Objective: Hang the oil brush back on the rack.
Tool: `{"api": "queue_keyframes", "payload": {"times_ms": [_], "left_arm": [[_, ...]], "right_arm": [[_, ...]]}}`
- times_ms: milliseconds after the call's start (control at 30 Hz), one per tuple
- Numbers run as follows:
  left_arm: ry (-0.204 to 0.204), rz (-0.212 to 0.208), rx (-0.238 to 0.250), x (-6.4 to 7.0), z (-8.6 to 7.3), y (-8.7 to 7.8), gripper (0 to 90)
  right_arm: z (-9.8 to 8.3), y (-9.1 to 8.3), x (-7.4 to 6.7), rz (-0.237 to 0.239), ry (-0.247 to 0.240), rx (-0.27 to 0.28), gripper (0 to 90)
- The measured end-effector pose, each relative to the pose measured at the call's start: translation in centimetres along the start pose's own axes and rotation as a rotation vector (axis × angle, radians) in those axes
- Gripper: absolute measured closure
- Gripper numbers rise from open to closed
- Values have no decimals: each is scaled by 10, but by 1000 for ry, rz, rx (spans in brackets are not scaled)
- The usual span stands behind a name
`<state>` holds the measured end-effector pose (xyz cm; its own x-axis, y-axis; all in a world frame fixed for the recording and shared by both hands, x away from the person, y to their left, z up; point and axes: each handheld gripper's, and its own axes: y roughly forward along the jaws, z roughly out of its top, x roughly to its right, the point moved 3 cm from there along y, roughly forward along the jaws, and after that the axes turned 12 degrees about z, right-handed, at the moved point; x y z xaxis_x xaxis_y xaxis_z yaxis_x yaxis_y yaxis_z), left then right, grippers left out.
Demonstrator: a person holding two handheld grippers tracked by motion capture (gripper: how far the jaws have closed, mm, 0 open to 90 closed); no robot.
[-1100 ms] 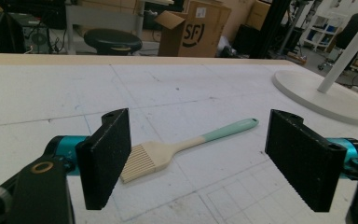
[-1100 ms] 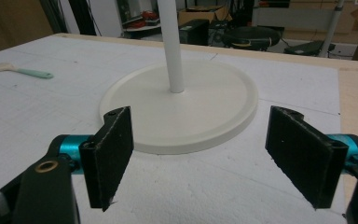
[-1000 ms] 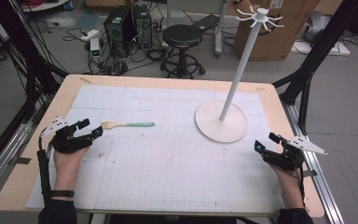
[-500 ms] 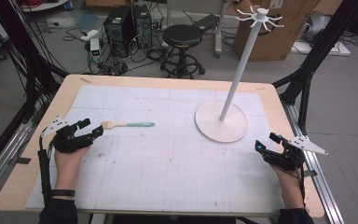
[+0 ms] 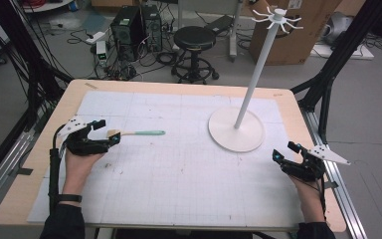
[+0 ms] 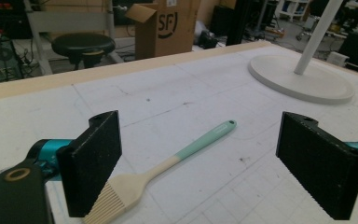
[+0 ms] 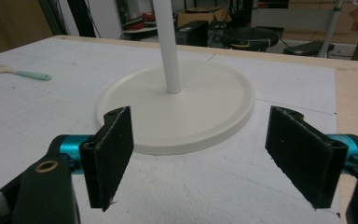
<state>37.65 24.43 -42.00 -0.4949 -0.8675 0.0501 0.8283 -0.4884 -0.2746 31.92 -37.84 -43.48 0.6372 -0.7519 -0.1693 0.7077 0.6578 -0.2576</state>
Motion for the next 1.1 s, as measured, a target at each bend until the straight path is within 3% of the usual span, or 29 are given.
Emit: {"api": "queue_keyframes", "payload": {"times_ms": [233,367,467,600,733,767,933,967,1000,1033,1100], "left_arm": [[144,-28,-119,8,4,29,162],[206,-51,-172,8,6,45,176],[229,-68,-193,5,3,56,178],[275,-77,-269,-2,-4,70,158],[273,-87,-273,-6,-7,77,165],[271,-91,-281,-8,-9,78,217],[299,-89,-318,-12,-18,82,287],[307,-89,-316,-10,-19,83,344],[321,-88,-320,-10,-19,84,344],[338,-86,-320,-9,-20,85,427],[370,-80,-338,-7,-23,87,475]], "right_arm": [[-1,0,1,6,4,-4,226],[0,-1,2,4,0,-2,226],[-1,-2,2,2,5,-5,226],[-2,-3,3,2,8,-9,226],[-3,-3,4,-1,7,-10,226],[-4,-3,4,0,6,-11,226],[-4,-2,4,2,7,-16,226],[-4,-2,4,2,3,-16,226],[-4,-2,4,2,3,-16,226],[-4,-2,4,1,2,-15,226],[-4,-2,4,3,5,-15,226]]}}
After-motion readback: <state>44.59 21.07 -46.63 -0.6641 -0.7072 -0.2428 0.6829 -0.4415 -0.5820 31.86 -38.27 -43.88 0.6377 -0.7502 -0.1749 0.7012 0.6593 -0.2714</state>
